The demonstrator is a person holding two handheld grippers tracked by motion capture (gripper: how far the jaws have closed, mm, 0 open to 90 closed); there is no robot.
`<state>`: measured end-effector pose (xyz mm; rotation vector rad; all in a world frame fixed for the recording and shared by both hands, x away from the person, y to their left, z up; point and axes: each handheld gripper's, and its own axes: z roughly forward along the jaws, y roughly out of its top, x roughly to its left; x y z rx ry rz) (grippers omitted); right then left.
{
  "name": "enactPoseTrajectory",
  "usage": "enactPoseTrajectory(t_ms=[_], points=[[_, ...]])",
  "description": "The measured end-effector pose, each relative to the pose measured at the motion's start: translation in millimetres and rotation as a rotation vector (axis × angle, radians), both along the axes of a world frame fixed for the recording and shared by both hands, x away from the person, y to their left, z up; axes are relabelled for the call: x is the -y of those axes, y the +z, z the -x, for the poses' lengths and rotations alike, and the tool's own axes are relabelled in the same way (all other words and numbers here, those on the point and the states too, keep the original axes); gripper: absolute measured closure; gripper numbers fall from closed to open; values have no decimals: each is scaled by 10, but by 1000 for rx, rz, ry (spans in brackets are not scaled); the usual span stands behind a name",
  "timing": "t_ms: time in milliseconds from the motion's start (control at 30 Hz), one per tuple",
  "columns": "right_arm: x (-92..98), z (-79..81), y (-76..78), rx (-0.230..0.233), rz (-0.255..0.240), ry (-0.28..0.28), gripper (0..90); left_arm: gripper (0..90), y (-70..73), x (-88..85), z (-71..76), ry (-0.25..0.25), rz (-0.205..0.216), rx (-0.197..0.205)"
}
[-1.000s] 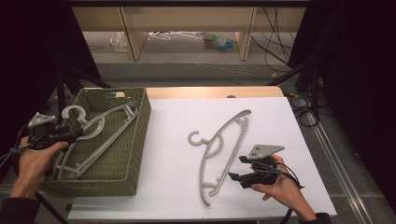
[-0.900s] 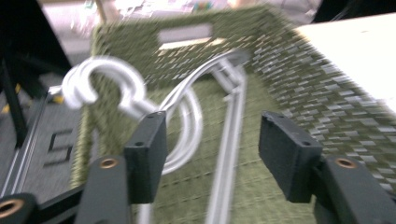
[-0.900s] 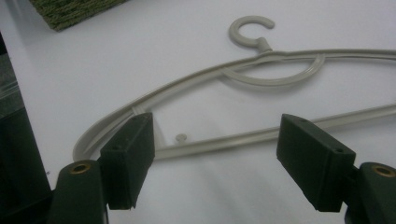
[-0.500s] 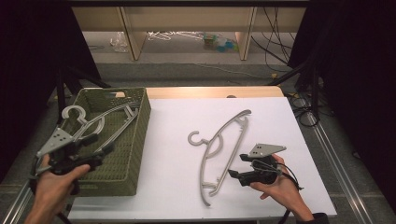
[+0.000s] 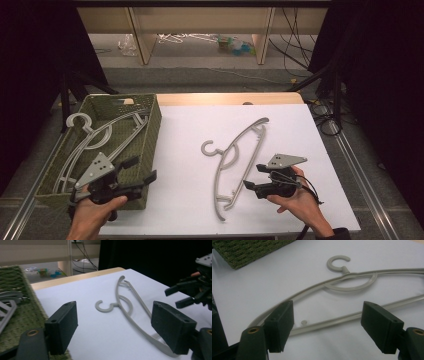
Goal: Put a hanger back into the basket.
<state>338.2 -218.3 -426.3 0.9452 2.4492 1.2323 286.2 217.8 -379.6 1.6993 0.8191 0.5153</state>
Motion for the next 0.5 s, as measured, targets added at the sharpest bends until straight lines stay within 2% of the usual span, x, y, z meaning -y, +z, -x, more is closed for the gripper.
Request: enactPoseTrajectory(t_ms=[133,200,233,267,300,333,433,467,500], points=[[10,1,-1,-1,-2,-5,272,172,-61,104,44,-23,5,-4],[13,1,-3,6,-1,-9,273,164,-99,182,98,-39,-14,-4],[18,-1,-2,4,-1,-7,272,160,-109,200,116,-47,-10,-8],[20,0,-2,5,-3,-9,273,161,-134,234,147,-50,13,-17],[20,2,-1,5,-4,-9,272,160,-151,244,153,-62,-9,2],[18,4,0,6,-4,-8,272,160,-177,268,168,-67,-12,8],[6,12,7,4,-7,-3,272,160,-223,313,211,-79,-22,10],[-5,21,6,5,-10,-10,271,161,-249,345,246,-85,5,2],[-5,21,6,5,-10,-10,271,161,-249,345,246,-85,5,2]])
